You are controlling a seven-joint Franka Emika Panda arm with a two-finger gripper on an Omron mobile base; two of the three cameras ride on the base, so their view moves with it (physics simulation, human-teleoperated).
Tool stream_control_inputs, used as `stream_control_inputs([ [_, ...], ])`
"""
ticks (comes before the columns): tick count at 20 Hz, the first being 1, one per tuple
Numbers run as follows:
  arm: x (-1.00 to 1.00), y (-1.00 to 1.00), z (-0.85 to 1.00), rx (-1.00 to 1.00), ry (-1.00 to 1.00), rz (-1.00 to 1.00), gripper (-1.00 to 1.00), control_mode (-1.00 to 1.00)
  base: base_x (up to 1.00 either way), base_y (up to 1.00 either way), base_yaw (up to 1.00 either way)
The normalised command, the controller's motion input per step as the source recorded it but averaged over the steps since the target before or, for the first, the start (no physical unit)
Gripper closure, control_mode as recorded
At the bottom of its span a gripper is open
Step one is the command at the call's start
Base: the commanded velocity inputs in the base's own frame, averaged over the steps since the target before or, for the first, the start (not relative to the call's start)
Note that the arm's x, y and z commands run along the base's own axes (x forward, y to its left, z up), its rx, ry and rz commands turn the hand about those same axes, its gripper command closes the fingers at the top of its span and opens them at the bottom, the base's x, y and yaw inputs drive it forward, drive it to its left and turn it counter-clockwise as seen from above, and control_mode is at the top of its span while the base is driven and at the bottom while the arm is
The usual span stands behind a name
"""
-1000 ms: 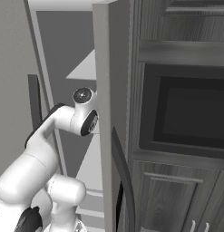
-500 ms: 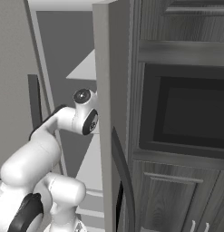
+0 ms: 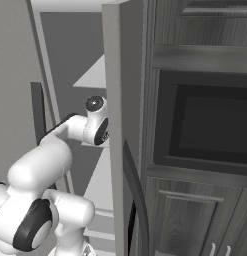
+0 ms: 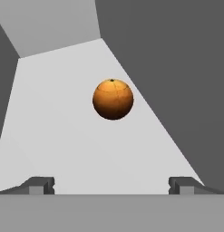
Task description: Take the tangerine, steak, and orange from the freezer and place them in the bowl on the counter.
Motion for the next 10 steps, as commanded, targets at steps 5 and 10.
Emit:
stream_control_inputs([
  [5,0.18,-0.01,-0.11,0.0,0.0,0.0,-1.0,-1.0,0.0,0.0,0.0],
  [10,0.09,0.0,-0.21,0.0,0.0,-0.01,-1.0,-1.0,0.0,0.0,0.0],
])
